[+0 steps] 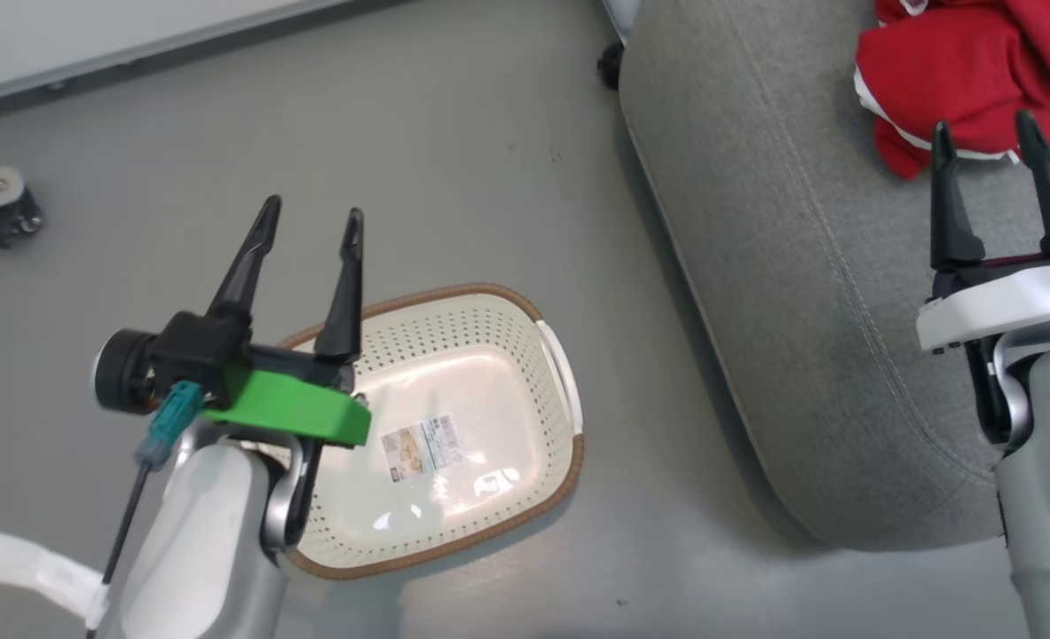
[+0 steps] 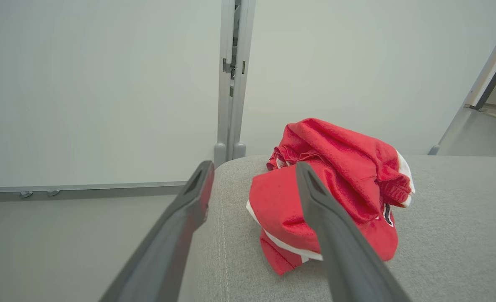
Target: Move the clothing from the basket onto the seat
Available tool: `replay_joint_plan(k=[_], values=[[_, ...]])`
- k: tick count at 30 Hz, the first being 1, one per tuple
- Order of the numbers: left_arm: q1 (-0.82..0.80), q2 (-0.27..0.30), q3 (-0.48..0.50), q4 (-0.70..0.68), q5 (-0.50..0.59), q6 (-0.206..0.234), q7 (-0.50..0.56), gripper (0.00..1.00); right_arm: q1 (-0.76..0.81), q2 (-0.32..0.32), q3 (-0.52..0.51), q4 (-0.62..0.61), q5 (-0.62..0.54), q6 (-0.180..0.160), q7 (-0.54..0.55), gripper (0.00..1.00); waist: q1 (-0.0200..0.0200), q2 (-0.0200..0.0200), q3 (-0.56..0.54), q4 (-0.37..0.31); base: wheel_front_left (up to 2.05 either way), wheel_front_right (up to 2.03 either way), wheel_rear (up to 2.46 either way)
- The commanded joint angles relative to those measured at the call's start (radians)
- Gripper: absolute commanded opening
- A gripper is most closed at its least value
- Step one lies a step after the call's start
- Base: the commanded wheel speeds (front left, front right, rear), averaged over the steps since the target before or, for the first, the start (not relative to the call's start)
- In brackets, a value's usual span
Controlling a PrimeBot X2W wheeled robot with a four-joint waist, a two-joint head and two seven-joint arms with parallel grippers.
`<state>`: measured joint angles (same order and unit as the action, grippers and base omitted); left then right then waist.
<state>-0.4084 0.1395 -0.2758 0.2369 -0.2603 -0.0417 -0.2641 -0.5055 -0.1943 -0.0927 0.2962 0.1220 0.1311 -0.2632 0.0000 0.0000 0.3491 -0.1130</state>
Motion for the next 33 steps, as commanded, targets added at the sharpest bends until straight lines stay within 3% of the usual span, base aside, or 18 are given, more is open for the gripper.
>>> replay_joint_plan(k=[1,16,33], values=[[0.030,-0.003,0.024,-0.001,-0.008,0.003,0.000,1.00,0.024,0.007,0.012,-0.007,0.005,-0.001,-0.002,1.00,0.0000,0.0000,-0.066,0.065,0.00,0.00,0.00],[0.193,-0.044,0.226,-0.019,0.049,-0.021,0.000,1.00,0.143,0.071,0.098,-0.036,0.024,-0.001,-0.002,1.00,0.0000,0.0000,-0.195,0.197,0.00,0.00,0.00],[0.313,-0.083,0.272,-0.017,0.087,-0.038,0.000,1.00,0.355,0.125,0.105,-0.106,0.009,-0.001,-0.002,1.00,0.0000,0.0000,-0.306,0.224,0.00,0.00,0.00]])
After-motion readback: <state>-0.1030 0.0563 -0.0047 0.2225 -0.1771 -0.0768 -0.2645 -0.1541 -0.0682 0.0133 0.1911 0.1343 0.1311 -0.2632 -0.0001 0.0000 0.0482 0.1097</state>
